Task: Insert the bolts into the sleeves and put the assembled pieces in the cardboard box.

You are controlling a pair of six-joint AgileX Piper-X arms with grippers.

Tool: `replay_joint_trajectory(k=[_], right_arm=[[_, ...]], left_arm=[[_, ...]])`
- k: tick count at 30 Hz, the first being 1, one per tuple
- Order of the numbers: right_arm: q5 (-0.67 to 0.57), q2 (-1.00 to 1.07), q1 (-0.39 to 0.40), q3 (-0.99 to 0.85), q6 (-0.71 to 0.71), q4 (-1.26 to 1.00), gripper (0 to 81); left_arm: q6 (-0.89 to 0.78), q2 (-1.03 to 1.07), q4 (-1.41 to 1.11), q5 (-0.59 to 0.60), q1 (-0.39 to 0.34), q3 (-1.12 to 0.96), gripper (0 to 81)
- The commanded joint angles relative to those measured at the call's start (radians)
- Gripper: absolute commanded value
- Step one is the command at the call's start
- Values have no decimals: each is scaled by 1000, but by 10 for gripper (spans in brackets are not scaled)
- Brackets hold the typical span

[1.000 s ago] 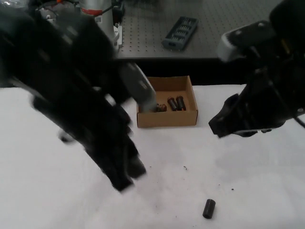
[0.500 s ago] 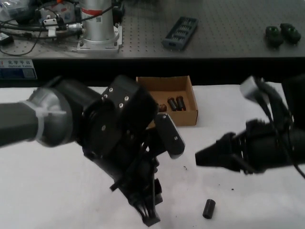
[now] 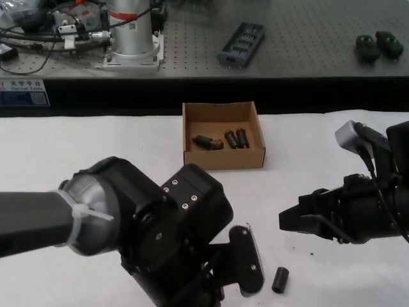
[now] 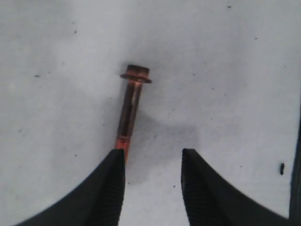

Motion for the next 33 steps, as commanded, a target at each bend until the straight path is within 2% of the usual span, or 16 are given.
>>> replay_joint_trajectory(k=[1,5,10,16,23,28,33], right_arm=[[-10,-13,-6,1,-2,4,258],[-31,-13,-6,1,-8,4,258],[-118,-17,-8,1,-125,63,258],[-110,-34,-11,1,-209,160,258],[15,-110,-11,1,-270,210,258],[21,-115,-56,8,-270,221,258],[-48,-115,-126,50,-270,213,258]], left_arm=[[32,-4,5,36,-5,-1,293],[76,-4,2,28,-6,-1,293],[159,13,-7,-39,-6,-1,293],[166,61,-63,-45,-8,-1,293],[166,70,-64,-61,-21,-5,293],[166,70,-85,-61,-48,-5,293],[166,70,-86,-64,-70,-5,293]])
